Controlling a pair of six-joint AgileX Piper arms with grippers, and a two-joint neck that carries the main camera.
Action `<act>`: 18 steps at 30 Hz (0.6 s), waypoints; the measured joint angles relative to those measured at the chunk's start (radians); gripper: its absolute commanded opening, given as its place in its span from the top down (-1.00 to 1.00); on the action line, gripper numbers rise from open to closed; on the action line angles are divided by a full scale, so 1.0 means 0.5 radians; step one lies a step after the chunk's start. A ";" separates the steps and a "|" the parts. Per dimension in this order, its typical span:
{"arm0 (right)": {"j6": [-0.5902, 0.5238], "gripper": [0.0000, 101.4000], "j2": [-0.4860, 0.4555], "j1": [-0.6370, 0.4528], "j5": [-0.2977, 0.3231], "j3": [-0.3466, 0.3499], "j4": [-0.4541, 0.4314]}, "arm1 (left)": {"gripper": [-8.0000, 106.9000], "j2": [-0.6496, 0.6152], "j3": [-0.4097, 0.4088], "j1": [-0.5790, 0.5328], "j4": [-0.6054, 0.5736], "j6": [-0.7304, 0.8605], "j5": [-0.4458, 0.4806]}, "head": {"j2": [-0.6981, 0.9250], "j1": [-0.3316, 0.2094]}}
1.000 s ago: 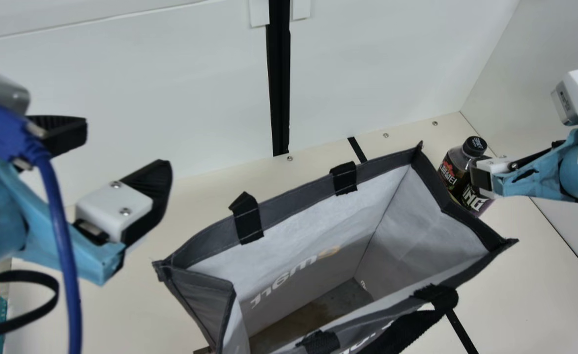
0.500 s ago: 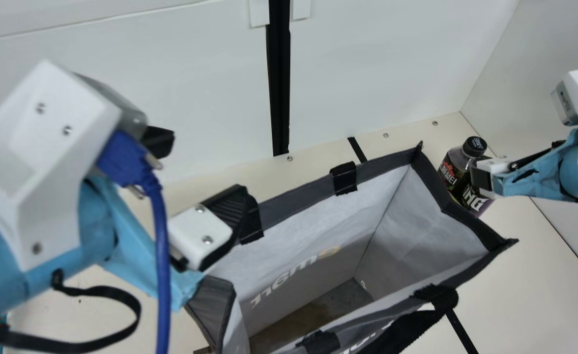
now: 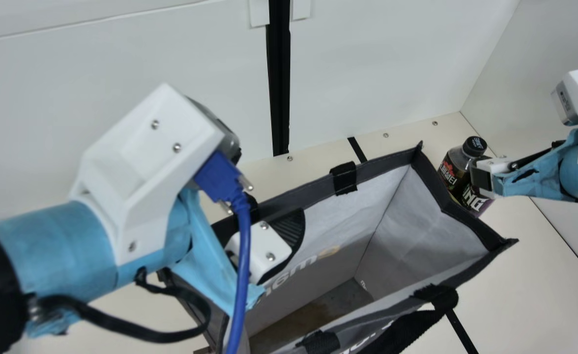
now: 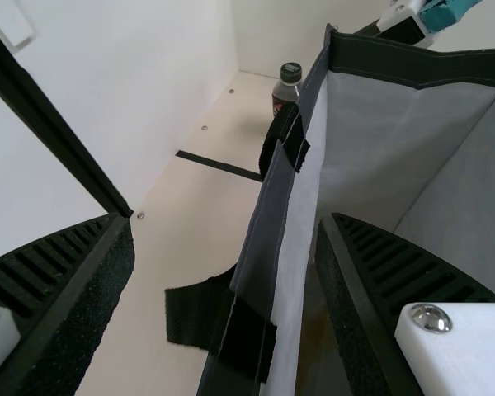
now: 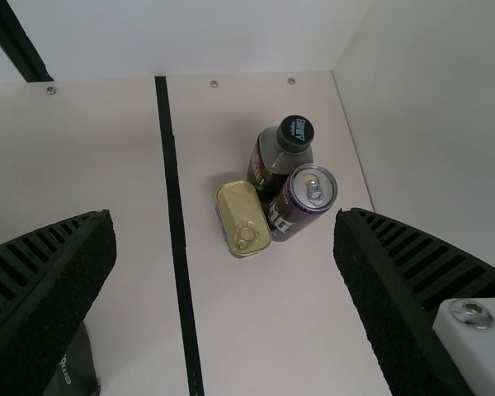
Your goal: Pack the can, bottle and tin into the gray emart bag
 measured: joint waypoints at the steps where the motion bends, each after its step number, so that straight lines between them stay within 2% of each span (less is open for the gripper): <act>1: 0.000 -0.79 0.000 0.000 0.000 0.000 0.000 | -0.71 0.008 0.000 0.000 -0.007 0.006 0.000 | 0.000 0.000; 18: 0.000 -0.79 0.000 0.000 0.000 0.000 0.000 | -0.71 0.198 0.026 0.021 -0.174 0.036 0.003 | 0.000 0.000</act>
